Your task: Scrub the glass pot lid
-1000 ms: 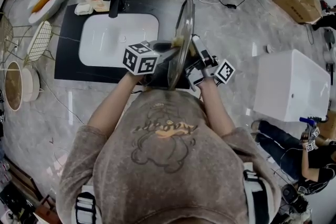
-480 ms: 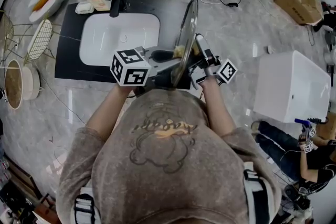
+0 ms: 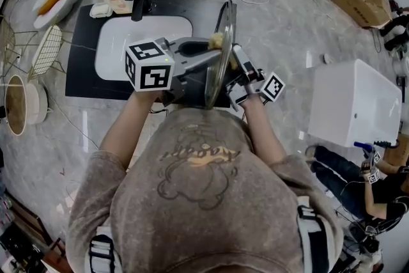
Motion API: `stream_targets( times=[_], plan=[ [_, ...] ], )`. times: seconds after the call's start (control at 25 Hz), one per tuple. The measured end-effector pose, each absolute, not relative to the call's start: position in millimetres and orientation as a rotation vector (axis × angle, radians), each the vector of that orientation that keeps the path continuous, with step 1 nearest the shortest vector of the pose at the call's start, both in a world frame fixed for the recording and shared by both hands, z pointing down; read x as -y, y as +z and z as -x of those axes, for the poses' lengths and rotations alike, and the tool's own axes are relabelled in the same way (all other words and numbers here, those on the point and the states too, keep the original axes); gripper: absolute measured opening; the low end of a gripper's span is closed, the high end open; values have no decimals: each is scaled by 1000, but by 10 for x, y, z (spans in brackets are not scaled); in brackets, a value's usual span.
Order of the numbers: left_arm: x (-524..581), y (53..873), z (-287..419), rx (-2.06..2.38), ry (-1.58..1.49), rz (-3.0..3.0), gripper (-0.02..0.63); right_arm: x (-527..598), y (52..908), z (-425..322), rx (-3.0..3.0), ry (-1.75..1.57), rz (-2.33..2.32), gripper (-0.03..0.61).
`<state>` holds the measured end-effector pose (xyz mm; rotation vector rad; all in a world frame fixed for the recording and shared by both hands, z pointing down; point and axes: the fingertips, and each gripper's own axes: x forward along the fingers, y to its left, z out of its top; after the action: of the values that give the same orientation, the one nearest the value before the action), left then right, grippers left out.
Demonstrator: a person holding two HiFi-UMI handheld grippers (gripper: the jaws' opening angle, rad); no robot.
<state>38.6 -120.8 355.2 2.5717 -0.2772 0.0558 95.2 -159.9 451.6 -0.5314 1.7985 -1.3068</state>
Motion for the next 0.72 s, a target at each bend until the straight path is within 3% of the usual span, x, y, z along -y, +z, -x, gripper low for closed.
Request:
stream_targets(
  times=[0.72],
  plan=[
    [1922,4037,-397,531,83,-2526,74,1431,4490,-826,-1810,-1326,476,172]
  ],
)
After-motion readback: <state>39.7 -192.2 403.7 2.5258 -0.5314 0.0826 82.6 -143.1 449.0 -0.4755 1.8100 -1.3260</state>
